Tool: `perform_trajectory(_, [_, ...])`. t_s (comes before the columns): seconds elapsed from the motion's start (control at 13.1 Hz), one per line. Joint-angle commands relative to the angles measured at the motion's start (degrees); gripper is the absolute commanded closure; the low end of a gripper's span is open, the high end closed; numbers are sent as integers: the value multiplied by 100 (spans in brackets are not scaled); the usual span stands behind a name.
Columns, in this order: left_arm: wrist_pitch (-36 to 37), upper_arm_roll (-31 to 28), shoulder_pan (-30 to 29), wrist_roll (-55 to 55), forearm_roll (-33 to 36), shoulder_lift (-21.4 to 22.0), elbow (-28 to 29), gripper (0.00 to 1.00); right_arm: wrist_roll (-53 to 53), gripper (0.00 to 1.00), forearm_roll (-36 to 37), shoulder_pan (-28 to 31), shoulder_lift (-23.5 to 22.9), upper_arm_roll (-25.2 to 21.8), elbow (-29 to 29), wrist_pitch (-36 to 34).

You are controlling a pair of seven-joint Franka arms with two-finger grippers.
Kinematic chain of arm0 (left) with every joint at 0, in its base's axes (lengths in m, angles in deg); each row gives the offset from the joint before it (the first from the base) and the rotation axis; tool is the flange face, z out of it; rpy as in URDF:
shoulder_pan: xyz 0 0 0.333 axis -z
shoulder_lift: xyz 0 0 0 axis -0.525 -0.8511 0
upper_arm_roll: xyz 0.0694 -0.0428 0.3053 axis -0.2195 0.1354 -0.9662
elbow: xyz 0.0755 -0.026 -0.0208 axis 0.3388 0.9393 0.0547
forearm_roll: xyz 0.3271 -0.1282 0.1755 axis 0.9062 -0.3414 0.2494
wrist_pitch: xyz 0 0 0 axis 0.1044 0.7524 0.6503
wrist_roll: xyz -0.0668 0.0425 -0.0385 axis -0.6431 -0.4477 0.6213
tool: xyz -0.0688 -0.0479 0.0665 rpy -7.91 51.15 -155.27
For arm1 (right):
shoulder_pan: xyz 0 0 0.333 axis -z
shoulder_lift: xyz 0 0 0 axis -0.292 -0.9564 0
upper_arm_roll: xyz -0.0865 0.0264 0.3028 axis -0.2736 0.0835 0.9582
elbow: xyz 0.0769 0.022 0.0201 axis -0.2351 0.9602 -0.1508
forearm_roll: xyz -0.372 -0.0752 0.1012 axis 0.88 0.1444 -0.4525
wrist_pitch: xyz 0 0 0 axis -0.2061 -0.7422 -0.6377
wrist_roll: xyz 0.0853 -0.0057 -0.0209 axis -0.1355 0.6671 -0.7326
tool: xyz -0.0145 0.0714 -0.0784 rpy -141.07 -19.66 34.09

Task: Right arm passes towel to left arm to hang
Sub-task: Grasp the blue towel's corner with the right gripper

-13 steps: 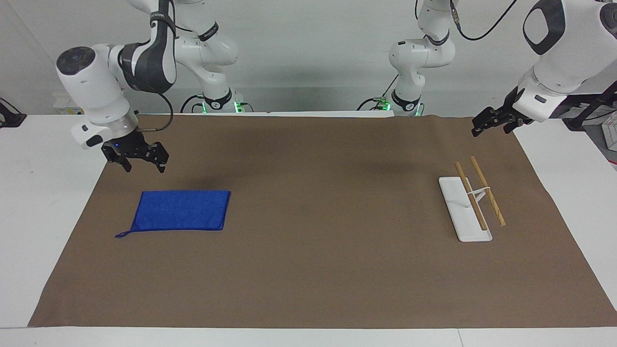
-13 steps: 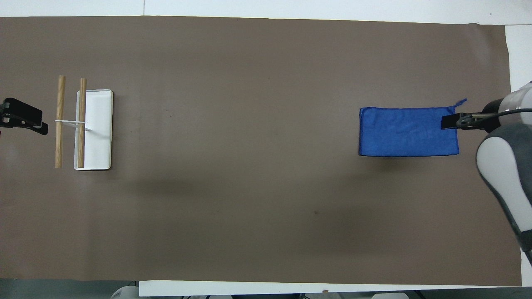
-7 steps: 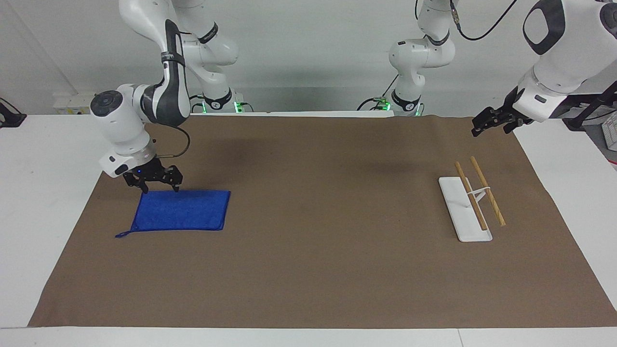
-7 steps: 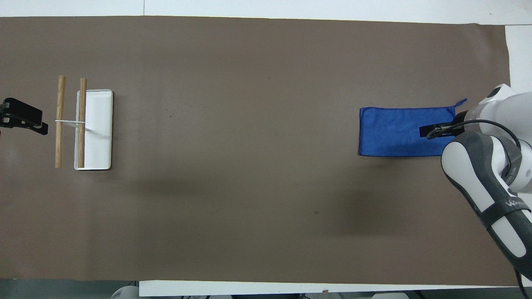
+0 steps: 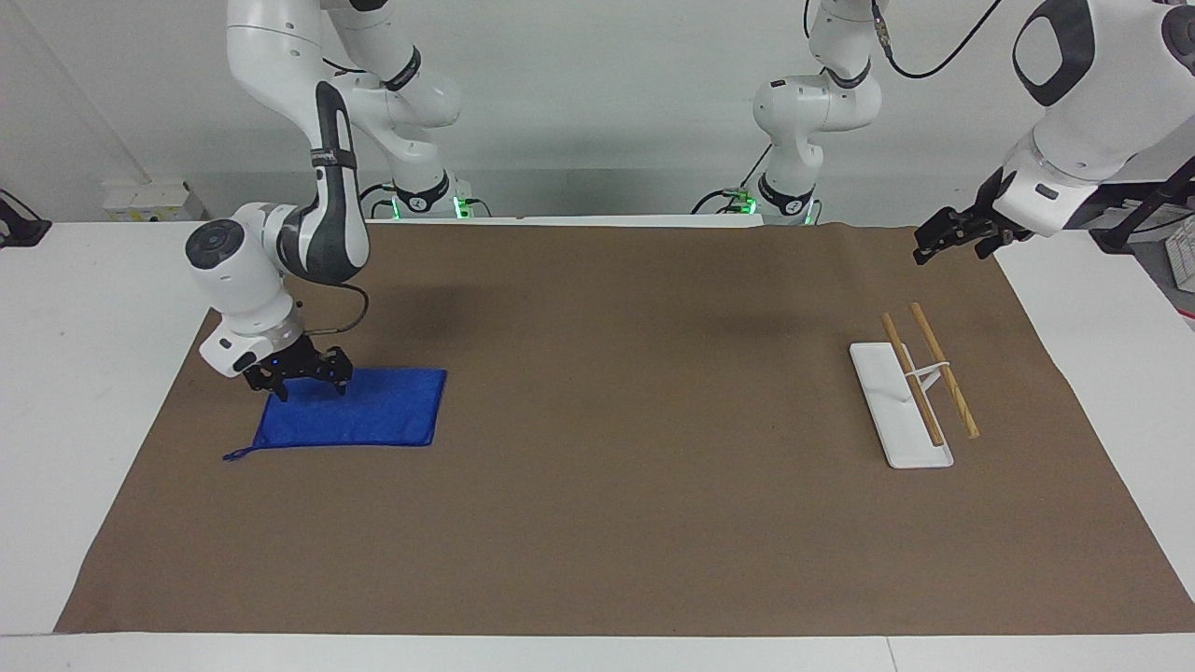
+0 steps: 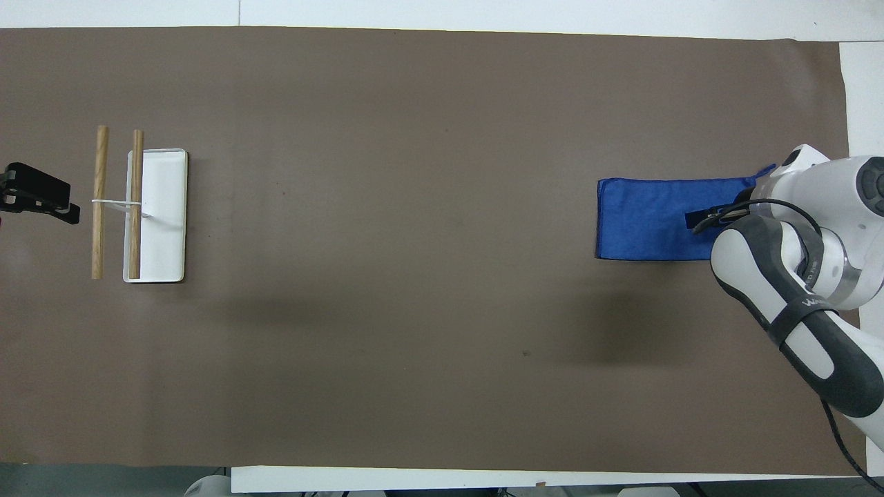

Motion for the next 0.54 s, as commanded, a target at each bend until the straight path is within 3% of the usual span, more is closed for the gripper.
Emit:
perform_trajectory(0.0, [-83, -10, 5, -13, 76, 87, 110, 0, -222, 5, -90, 62, -51, 37, -8, 73])
perform_trajectory(0.23, [-83, -10, 5, -4, 76, 87, 110, 0, -231, 11, -99, 53, -130, 37, -8, 65])
perform_trajectory(0.31, [-83, -10, 5, -13, 76, 87, 110, 0, -249, 20, -99, 53, -130, 37, 1, 47])
perform_trajectory(0.46, [-83, -10, 5, -4, 76, 87, 110, 0, -353, 57, -99, 53, -130, 45, -8, 21])
